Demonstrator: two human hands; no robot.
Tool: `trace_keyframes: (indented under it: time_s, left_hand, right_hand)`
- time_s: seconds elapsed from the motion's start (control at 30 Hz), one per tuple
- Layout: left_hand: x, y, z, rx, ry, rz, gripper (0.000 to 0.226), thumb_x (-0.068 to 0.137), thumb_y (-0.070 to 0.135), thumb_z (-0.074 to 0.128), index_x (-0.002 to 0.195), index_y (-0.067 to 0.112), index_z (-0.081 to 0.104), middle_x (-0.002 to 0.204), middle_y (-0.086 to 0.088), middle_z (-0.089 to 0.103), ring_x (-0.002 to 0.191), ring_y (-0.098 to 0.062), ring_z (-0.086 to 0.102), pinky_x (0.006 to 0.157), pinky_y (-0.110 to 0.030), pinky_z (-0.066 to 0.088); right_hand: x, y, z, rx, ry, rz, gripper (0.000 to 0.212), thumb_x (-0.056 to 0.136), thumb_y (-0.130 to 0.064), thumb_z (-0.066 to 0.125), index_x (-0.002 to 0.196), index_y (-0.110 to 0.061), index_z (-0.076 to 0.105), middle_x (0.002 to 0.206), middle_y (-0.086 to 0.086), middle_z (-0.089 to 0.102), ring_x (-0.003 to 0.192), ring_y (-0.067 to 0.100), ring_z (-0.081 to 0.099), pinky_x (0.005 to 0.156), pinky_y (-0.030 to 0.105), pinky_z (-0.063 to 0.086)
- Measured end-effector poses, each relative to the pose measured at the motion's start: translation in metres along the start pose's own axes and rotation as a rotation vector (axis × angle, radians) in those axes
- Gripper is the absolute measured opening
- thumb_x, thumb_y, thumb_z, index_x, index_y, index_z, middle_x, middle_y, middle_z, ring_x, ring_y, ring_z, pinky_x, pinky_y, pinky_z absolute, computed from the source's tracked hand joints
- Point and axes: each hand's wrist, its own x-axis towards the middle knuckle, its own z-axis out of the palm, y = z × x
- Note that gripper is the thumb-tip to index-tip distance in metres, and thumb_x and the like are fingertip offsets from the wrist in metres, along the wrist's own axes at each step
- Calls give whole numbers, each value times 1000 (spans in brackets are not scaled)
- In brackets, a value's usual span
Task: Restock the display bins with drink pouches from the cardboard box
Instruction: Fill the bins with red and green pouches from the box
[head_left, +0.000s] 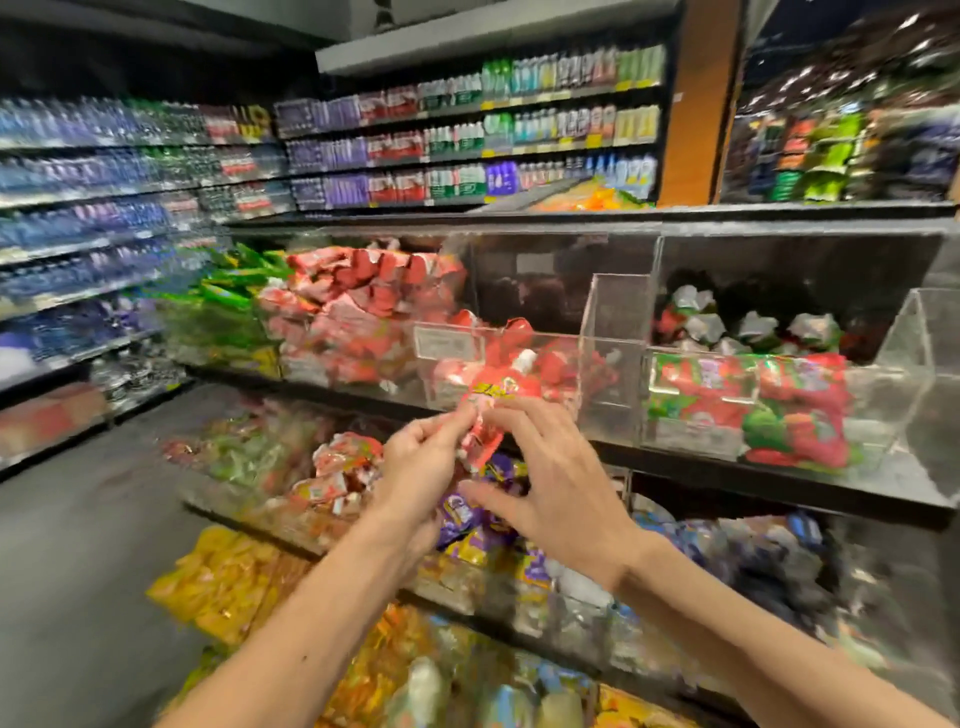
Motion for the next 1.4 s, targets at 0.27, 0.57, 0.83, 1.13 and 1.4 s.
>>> trace_keyframes:
  time_s: [0.27,0.57,0.83,1.13,1.4]
  left_hand:
    - [22,38,-38,110,-118,165,16,90,23,71,91,11,60,59,10,63,47,6,55,46,-11,43]
    - [92,91,-3,431,-624,366,28,90,21,71,117,18,63,80,7,75,71,2,68,61,-14,49]
    - [199,89,63,914,-605,457,26,87,37,74,112,30,73,91,5,76,79,-2,67,70,-21,47]
    - [269,56,93,1337,-663,484,33,85,37,77,115,24,73,102,-4,75,89,-18,69,80,-33,55]
    - [269,52,91,1720,-677,751,24,82,47,74,97,29,68,100,3,69,105,-24,62,79,-37,37]
  right_hand:
    - [46,-50,24,-165,128,52,37,85,-30,63,111,-4,68,116,9,69,107,34,61,97,30,39]
    - [133,15,-21,-238,14,247,20,96,-15,59,109,-6,69,97,15,74,93,36,66,80,35,41]
    - [208,106,-5,-480,-329,418,19,97,-14,53,110,-9,65,112,21,64,104,44,57,76,38,43]
    - [229,139,42,-485,-538,558,23,89,-8,64,110,1,63,116,23,64,107,42,62,71,35,39]
    - [224,150,40,-447,-587,614,15,89,2,53,99,0,64,101,22,63,98,41,62,66,33,40]
